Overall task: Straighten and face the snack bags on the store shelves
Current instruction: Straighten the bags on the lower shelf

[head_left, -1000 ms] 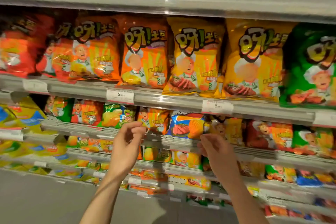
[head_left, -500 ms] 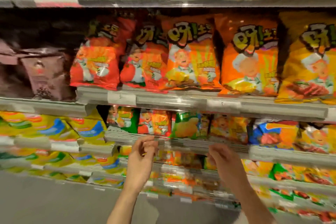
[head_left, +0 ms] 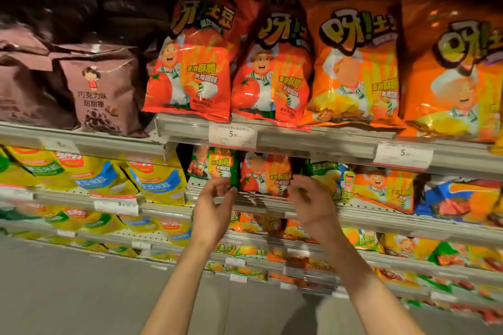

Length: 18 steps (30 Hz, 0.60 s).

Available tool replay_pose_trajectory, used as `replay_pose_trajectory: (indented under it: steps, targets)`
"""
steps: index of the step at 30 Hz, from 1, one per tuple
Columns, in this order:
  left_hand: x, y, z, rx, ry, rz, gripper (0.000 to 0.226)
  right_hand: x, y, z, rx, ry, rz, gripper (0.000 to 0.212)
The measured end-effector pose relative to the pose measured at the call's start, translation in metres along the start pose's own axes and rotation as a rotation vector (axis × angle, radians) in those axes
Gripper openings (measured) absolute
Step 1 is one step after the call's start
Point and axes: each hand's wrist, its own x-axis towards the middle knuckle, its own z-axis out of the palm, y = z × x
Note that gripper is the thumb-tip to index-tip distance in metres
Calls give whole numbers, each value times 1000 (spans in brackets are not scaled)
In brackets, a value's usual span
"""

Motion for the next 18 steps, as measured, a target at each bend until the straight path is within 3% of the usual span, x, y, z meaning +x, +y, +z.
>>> replay_pose_trajectory:
  steps: [5,11,18]
  targets:
    - [34,-17,-12,230,82,129,33,20,-9,24,-171,-66,111,56]
    - [66,-27,-27,402,44,84,65,17,-11,37,-184,78,94,62]
    - [79,-37,-27,355,34,51,78,32,-3,39,-294,36,93,57]
